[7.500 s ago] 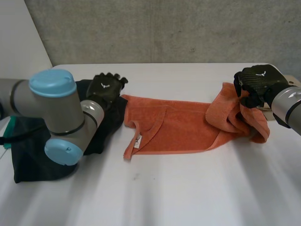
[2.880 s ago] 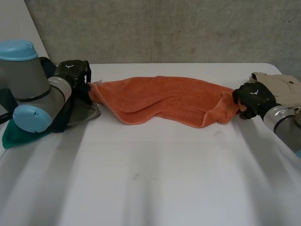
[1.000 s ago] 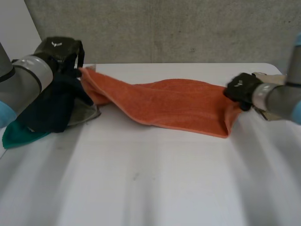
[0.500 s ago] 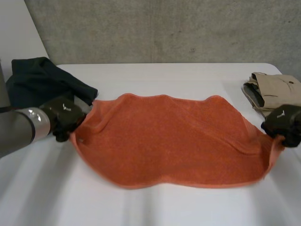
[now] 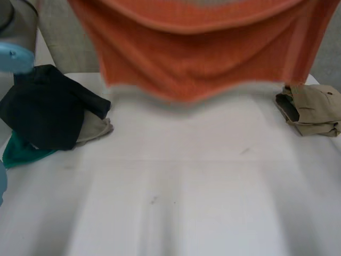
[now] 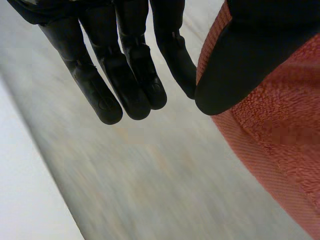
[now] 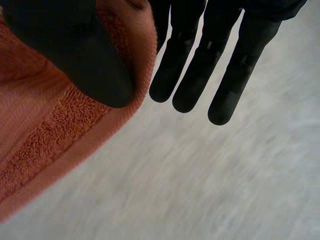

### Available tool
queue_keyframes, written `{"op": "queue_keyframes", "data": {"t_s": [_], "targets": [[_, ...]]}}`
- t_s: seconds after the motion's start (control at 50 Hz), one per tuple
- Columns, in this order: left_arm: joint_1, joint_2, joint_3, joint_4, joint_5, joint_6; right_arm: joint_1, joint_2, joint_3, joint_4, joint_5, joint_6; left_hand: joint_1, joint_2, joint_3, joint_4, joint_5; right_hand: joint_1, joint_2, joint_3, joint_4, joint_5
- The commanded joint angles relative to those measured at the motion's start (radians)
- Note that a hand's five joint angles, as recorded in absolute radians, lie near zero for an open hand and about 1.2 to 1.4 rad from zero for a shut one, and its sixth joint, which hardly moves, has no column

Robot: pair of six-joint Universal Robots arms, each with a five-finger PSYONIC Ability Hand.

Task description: Fold the laundry.

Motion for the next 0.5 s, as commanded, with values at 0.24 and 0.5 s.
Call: {"op": "queue_keyframes", "data": {"t_s": [0.24,0.5], "targets": [[0.058,0.039,-0.365,0.219,0.030,-0.159,-0.004,0.006,0.318,-0.185,-0.099,0.114,0.244,0.197,0.203,0.194,0.235,0.260,0.217,0.208,0.201,0.215],[0.104,0.076,-0.871,0.196,0.149,-0.112,-0.039,0.104,0.543,0.097,-0.252,-0.110,0.244,0.197,0.203,0.194,0.235,0.260,0.217,0.208,0.201,0.215]]}}
